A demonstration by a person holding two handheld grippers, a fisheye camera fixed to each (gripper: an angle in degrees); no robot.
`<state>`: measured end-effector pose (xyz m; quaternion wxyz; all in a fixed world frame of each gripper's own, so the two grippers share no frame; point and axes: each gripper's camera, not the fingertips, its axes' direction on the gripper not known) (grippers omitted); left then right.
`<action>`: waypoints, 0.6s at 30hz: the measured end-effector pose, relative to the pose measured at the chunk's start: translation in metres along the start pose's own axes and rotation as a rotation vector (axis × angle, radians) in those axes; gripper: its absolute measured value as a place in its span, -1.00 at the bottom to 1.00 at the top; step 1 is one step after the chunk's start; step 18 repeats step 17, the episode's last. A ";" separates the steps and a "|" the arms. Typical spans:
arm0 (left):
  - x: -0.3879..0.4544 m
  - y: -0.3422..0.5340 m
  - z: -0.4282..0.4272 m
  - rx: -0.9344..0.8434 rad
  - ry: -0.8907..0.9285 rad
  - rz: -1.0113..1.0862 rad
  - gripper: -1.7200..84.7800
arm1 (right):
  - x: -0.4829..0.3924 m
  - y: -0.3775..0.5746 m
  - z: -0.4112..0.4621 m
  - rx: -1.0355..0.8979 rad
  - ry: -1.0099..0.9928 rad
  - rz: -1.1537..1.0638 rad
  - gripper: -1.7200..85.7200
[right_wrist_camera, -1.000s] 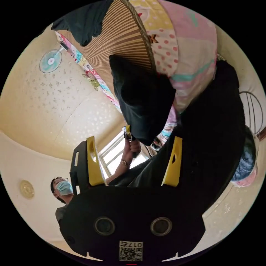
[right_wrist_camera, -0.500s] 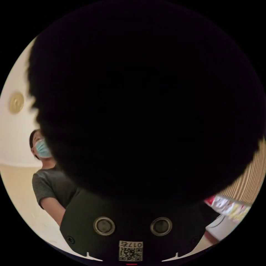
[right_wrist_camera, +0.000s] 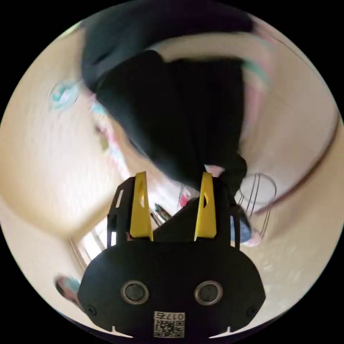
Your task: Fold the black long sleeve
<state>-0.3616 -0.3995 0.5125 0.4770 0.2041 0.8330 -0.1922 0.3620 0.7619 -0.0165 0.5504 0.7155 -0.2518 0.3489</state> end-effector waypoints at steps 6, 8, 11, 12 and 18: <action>0.031 0.015 -0.102 0.411 -0.338 0.163 -0.81 | 0.158 0.115 0.072 0.458 -0.726 0.372 -0.91; 0.039 0.025 -0.121 0.513 -0.539 0.181 -0.81 | 0.181 0.134 0.121 0.445 -0.876 0.435 -0.93; 0.053 0.024 -0.120 0.529 -0.703 0.216 -0.76 | 0.192 0.150 0.184 0.429 -0.914 0.480 -0.94; 0.058 0.022 -0.116 0.523 -0.732 0.231 -0.75 | 0.189 0.146 0.205 0.386 -0.907 0.463 -0.95; 0.116 -0.022 -0.053 0.349 -1.104 0.449 -0.65 | 0.140 0.095 0.271 0.137 -0.865 0.224 -0.95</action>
